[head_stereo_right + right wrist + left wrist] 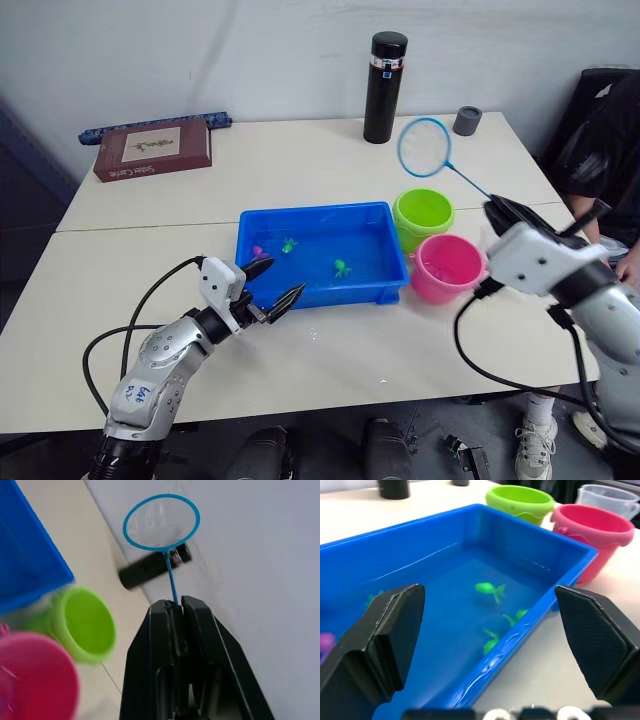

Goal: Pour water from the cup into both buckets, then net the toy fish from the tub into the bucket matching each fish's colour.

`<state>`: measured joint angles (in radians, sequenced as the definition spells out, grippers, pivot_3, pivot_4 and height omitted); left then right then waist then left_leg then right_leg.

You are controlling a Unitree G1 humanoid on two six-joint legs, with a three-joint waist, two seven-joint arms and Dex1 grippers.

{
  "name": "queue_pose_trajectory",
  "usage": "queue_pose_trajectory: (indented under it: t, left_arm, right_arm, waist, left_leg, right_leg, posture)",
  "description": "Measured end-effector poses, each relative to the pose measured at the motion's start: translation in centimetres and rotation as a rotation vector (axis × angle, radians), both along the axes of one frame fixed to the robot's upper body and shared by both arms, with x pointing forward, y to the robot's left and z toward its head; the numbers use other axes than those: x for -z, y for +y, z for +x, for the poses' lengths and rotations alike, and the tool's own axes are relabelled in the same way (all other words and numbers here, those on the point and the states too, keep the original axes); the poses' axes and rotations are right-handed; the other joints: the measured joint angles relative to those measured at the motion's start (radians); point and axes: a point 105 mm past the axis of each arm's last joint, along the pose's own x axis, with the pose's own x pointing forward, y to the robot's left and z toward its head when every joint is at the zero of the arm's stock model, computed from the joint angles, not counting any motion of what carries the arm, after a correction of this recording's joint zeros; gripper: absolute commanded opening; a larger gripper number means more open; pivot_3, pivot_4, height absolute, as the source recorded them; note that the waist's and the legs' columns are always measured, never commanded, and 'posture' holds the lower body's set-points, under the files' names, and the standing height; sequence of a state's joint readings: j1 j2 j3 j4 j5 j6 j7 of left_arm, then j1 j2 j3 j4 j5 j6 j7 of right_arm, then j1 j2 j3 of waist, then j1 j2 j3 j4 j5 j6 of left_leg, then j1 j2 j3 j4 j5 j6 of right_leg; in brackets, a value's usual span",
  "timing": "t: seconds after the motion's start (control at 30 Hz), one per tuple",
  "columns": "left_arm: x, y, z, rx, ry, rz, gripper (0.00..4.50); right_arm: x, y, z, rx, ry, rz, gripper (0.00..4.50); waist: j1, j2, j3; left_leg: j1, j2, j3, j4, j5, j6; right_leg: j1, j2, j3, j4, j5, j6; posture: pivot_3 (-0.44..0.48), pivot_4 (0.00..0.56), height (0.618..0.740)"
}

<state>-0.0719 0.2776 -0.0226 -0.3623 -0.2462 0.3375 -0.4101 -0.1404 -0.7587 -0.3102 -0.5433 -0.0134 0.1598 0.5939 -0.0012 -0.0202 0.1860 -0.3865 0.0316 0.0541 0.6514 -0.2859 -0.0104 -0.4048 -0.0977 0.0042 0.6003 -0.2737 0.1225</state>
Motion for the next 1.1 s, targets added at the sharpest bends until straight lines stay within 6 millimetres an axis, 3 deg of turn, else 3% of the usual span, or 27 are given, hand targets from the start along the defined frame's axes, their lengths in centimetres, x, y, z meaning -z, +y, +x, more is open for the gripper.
queue_pose_trajectory:
  t: [0.13, 0.33, 0.57, 0.77, 1.1]
  left_arm:
    - [-0.1, 1.2, -0.5, -0.096, -0.014, 0.015, 4.46]
    - [-0.4, 2.9, -0.8, -0.213, -0.035, 0.035, 4.46]
    - [-0.3, 3.8, -1.2, -0.299, -0.040, 0.038, 4.46]
    - [0.2, 4.9, -2.1, -0.377, -0.019, 0.041, 4.46]
    - [0.6, 5.2, -2.7, -0.418, 0.003, 0.031, 4.46]
  right_arm:
    - [0.8, 3.5, 1.4, -0.132, 0.193, 0.130, 0.00]
    - [2.2, 7.2, 2.6, -0.263, 0.461, 0.222, 0.00]
    - [4.5, 10.4, 3.8, -0.342, 0.665, 0.242, 0.00]
    - [6.9, 11.6, 4.1, -0.372, 0.773, 0.223, 0.00]
    - [8.3, 13.4, 4.7, -0.411, 0.839, 0.180, 0.00]
  waist:
    - [-0.002, 0.000, 0.000]
    - [-0.003, 0.000, 0.000]
    - [-0.003, 0.000, 0.000]
    - [-0.003, 0.000, 0.000]
    - [-0.004, 0.000, 0.000]
  left_leg:
    - [0.000, 0.000, -0.005, 0.000, 0.000, 0.000]
    - [0.000, 0.000, -0.005, 0.000, 0.000, 0.000]
    - [-0.002, 0.000, -0.005, -0.001, 0.000, 0.000]
    - [-0.002, 0.000, -0.005, -0.001, 0.000, 0.000]
    - [-0.002, 0.000, -0.005, -0.001, 0.000, 0.000]
  right_leg:
    - [-0.001, -0.002, 0.000, 0.000, 0.000, 0.000]
    - [-0.003, -0.002, 0.000, 0.002, 0.000, -0.001]
    - [-0.005, -0.002, 0.000, 0.003, -0.001, -0.002]
    - [-0.006, -0.002, 0.000, 0.003, -0.001, -0.002]
    - [-0.006, -0.002, 0.000, 0.003, -0.001, -0.002]
  posture:
    - [0.000, 0.150, 0.740]
    - [0.000, 0.150, 0.740]
    - [0.000, 0.150, 0.740]
    - [0.000, 0.150, 0.740]
    - [0.000, 0.150, 0.740]
